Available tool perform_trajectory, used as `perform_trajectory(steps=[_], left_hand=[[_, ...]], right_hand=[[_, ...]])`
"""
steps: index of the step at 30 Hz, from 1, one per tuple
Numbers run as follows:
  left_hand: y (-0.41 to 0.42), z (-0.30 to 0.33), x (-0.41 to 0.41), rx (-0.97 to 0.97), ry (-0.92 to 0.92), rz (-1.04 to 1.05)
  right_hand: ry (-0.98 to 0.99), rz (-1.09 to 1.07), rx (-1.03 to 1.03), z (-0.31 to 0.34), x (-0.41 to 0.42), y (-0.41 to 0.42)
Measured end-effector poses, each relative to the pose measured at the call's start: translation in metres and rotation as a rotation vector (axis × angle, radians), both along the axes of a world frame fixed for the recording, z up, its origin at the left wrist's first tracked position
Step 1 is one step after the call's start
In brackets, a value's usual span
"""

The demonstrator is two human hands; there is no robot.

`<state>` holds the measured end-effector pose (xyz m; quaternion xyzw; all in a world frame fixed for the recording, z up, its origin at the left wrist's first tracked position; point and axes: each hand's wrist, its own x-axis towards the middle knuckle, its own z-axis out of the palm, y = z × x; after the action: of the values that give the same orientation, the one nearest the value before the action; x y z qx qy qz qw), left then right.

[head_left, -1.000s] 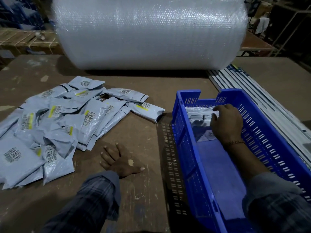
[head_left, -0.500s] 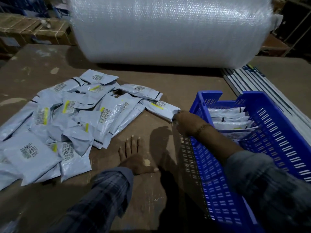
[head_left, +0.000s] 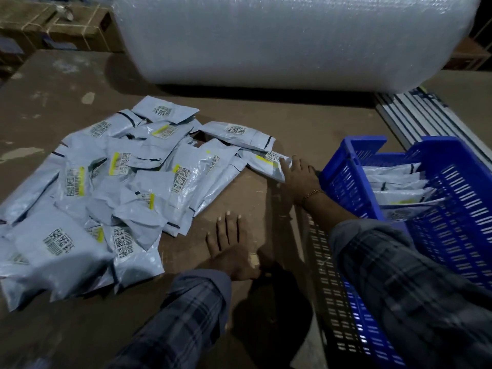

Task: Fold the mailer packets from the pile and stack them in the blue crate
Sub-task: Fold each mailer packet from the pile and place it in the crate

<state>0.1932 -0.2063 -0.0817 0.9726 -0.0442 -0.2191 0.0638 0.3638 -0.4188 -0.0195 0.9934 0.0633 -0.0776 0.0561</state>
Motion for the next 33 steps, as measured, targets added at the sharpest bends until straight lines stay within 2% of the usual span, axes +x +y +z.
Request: perform_trajectory(steps=[4, 9, 13, 17, 21, 24, 27, 28, 30, 31, 33], left_hand=[[-0.003, -0.005, -0.003, 0.02, -0.056, 0.028], [0.001, -0.003, 0.0, -0.056, -0.011, -0.007], [0.004, 0.006, -0.002, -0.125, -0.004, 0.0], [0.015, 0.012, -0.009, -0.275, -0.055, 0.061], [0.051, 0.022, -0.032, -0.723, -0.148, 0.256], [0.071, 0.02, -0.056, -0.766, -0.169, 0.423], [0.075, 0.027, -0.078, -0.769, -0.208, 0.497], [0.074, 0.033, -0.084, -0.783, -0.238, 0.506], [0.072, 0.046, -0.096, -0.834, -0.254, 0.524], [0.072, 0.051, -0.101, -0.85, -0.247, 0.53], [0.075, 0.056, -0.109, -0.833, -0.256, 0.532]], right_hand=[[0.091, -0.016, 0.075, -0.014, 0.005, 0.0], [-0.038, -0.1, 0.148, -0.01, -0.026, 0.004], [-0.086, -0.204, 0.278, -0.006, -0.084, 0.009], [-0.098, -0.234, 0.266, -0.006, -0.153, 0.019], [-0.018, -0.215, 0.276, 0.0, -0.204, 0.029], [0.081, -0.101, 0.392, 0.003, -0.23, 0.033], [0.012, -0.067, 0.449, -0.002, -0.243, 0.038], [-0.025, -0.058, 0.417, -0.007, -0.244, 0.04], [-0.085, 0.012, 0.219, -0.013, -0.246, 0.045], [-0.064, 0.054, 0.139, -0.015, -0.247, 0.047], [0.058, 0.095, 0.116, -0.014, -0.251, 0.055]])
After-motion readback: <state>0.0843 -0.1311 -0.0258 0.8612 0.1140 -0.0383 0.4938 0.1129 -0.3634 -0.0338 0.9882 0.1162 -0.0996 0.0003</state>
